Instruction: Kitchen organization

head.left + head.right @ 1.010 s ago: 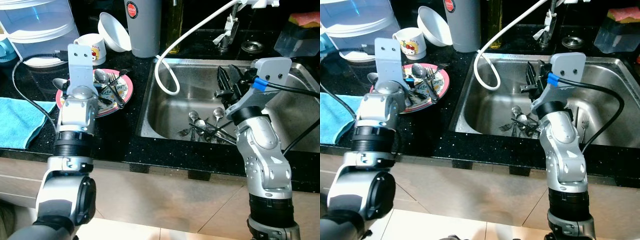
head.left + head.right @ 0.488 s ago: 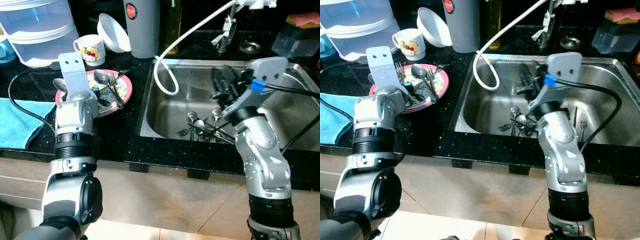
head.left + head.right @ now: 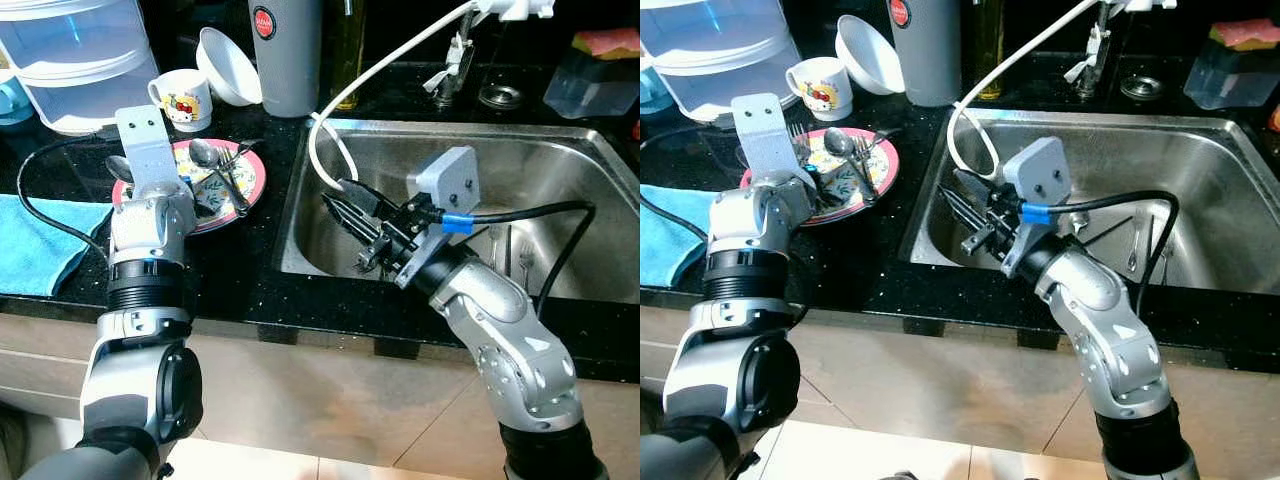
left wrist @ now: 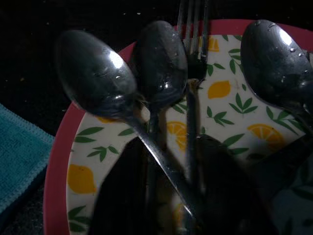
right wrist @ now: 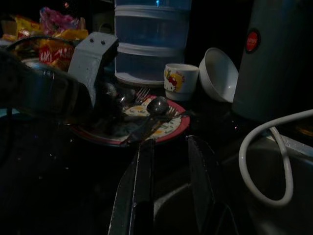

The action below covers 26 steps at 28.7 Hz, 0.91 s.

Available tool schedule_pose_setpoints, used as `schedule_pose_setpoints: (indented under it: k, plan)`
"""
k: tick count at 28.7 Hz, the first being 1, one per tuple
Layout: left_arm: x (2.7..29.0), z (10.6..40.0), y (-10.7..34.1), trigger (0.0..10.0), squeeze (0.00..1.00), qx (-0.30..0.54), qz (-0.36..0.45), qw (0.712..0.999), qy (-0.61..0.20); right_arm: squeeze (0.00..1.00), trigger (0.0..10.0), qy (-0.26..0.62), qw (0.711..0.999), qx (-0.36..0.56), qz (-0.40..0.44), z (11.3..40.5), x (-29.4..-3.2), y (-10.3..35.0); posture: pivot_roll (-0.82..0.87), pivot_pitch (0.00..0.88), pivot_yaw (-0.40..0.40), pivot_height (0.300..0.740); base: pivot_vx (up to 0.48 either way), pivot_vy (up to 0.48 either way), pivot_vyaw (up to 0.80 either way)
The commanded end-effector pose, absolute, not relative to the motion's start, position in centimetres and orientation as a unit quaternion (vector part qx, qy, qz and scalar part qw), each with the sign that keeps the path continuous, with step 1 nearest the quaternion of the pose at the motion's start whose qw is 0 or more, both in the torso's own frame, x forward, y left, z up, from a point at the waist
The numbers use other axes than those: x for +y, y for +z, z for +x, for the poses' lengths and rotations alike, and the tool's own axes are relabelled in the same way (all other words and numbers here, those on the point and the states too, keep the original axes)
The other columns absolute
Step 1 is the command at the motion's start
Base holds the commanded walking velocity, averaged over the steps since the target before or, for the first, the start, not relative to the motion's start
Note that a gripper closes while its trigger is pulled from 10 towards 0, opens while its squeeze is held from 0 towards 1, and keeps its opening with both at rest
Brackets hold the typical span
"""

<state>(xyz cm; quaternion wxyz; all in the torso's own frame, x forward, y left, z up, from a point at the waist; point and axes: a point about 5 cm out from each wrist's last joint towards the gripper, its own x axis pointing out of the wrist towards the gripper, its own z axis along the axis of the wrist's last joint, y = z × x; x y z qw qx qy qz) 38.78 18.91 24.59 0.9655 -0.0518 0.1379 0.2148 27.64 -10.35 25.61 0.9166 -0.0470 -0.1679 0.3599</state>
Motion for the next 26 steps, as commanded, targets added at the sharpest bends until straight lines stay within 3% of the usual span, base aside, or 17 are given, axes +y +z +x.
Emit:
schedule_pose_setpoints:
  k: [1,6,10,23,24,25,26]
  plan:
    - [19.5,38.8,24.5,0.0,0.0,0.143,-0.053,0.963,0.224,0.0,10.0,0.375,0.913,-0.15,-0.056,27.3,-10.0,25.1,0.04,0.101,0.065,0.74,0.0,0.0,0.0]
    - [19.4,38.9,24.8,0.0,0.0,0.129,-0.046,0.965,0.223,0.0,10.0,0.371,0.917,-0.129,-0.068,27.4,-10.3,24.5,0.04,0.103,0.065,0.74,0.0,0.0,0.0]
    - [19.2,39.0,26.5,0.0,0.0,0.065,0.001,0.973,0.223,0.0,10.0,0.358,0.923,-0.117,-0.072,27.8,-10.7,24.1,0.04,0.104,0.064,0.74,0.0,0.0,0.0]
    - [19.0,39.0,27.4,0.0,0.0,0.025,0.024,0.975,0.218,0.0,10.0,0.351,0.926,-0.119,-0.069,27.8,-10.7,24.2,0.04,0.104,0.066,0.74,0.0,0.0,0.0]
    - [18.9,39.1,27.2,6.5,0.0,0.032,0.025,0.976,0.215,0.0,10.0,0.349,0.927,-0.119,-0.07,27.9,-10.8,24.2,0.04,0.104,0.066,0.74,0.0,0.0,0.0]
    - [18.9,39.1,27.1,10.0,0.0,0.034,0.027,0.976,0.214,0.0,10.0,0.341,0.93,-0.118,-0.071,28.0,-10.9,24.2,0.04,0.104,0.066,0.74,0.0,0.0,0.0]
    - [18.9,39.1,27.1,10.0,0.0,0.034,0.027,0.976,0.214,0.0,10.0,0.341,0.93,-0.118,-0.071,28.0,-10.9,24.2,0.04,0.104,0.066,0.74,0.0,0.0,0.0]
